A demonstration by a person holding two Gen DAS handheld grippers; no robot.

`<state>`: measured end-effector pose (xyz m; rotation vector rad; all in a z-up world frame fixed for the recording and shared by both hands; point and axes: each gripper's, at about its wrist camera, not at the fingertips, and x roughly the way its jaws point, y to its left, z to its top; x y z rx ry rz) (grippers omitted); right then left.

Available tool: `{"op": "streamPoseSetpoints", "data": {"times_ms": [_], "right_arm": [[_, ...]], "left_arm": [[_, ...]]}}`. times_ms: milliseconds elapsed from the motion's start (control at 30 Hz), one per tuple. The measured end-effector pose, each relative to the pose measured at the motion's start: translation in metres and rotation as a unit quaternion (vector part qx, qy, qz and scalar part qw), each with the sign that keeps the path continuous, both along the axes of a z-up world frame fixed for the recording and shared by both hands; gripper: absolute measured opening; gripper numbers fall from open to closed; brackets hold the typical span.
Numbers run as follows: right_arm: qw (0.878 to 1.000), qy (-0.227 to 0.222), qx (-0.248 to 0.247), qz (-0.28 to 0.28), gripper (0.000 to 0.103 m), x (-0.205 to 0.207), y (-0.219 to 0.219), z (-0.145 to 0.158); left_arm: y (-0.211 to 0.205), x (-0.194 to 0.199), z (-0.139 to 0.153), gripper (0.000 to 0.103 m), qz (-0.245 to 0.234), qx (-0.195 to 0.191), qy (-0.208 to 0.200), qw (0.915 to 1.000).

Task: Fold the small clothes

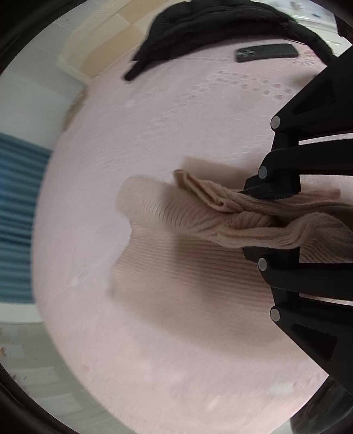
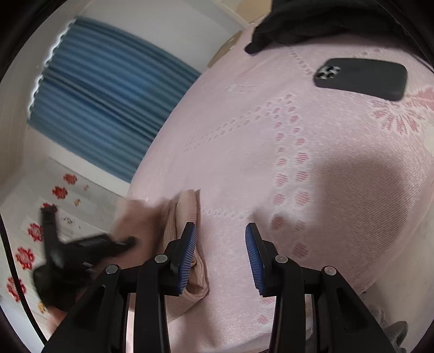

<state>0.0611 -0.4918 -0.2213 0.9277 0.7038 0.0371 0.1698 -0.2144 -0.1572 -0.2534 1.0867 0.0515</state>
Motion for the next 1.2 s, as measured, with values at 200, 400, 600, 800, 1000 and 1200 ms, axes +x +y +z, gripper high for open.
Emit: {"op": "streamPoseSetpoints", "data": {"times_ms": [200,400,600,800,1000,1200], "right_arm": [[1.0,-0.003,-0.007,0.019,0.038,0.005,0.006,0.001],[0.996,-0.018,-0.022,0.084,0.044,0.016,0.039,0.011],[0.983,-0.077,-0.048,0.16,0.051,0.033,0.094,0.04],[0.971,-0.011,-0.165,0.17,0.025,0.087,0.141,0.038],[0.955,-0.032,-0.212,0.206,0.012,0.079,0.138,0.037],[0.962,0.045,-0.204,0.175,0.012,0.066,0.125,0.005]], "left_arm": [[0.029,-0.008,0.011,0.043,-0.06,-0.121,-0.035,0.9902],[0.114,-0.023,0.031,0.044,-0.031,-0.119,-0.081,0.9891],[0.19,-0.037,0.012,0.044,0.003,-0.085,-0.103,0.9911],[0.223,-0.045,-0.023,0.044,-0.009,-0.13,-0.096,0.9869],[0.221,-0.042,-0.042,0.044,-0.033,-0.136,-0.095,0.9856],[0.233,-0.038,-0.041,0.044,-0.049,-0.199,-0.108,0.9728]]}}
